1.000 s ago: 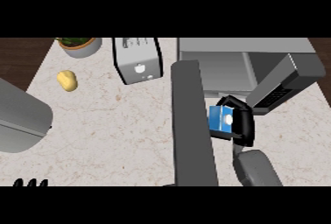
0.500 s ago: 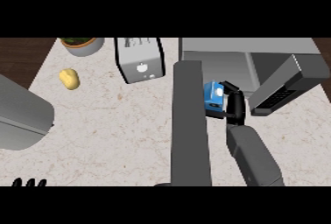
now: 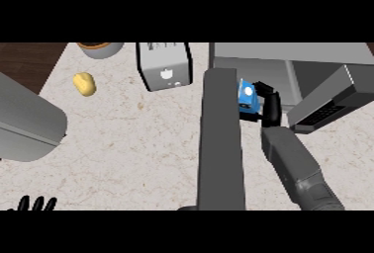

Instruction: Pick up the milk, place it into the microwave and close the microwave

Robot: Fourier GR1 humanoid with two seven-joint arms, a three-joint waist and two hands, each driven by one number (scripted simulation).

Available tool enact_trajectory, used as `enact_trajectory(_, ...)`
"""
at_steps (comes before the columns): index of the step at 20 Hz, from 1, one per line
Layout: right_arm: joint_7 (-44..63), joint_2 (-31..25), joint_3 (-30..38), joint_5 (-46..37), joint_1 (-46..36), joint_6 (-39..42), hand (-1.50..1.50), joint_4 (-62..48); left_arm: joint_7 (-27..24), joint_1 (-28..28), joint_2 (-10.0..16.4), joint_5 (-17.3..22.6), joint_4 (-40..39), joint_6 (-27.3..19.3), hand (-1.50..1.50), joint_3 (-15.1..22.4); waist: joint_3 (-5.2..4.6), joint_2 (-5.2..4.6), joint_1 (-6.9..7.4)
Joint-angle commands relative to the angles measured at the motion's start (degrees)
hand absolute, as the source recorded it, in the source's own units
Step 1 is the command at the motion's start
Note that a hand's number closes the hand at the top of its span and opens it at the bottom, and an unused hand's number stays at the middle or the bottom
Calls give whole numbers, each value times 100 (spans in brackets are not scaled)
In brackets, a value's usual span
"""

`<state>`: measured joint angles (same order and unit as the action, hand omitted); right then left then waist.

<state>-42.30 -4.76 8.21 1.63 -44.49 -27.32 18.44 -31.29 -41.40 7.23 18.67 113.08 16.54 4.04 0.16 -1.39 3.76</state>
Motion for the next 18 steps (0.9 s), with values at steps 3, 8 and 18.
enact_trajectory(3,-49,-334,66,-180,-499,-214,150,-715,0,221,107,8,-83,124,-150,-59,7,-76,137)
enact_trajectory(8,-343,-503,-22,-385,-576,-574,150,-886,114,284,137,113,-30,148,-150,-73,14,-133,241)
enact_trajectory(18,-770,-541,318,-192,-875,-872,150,-761,-71,373,152,68,-332,263,-150,-133,24,-174,345)
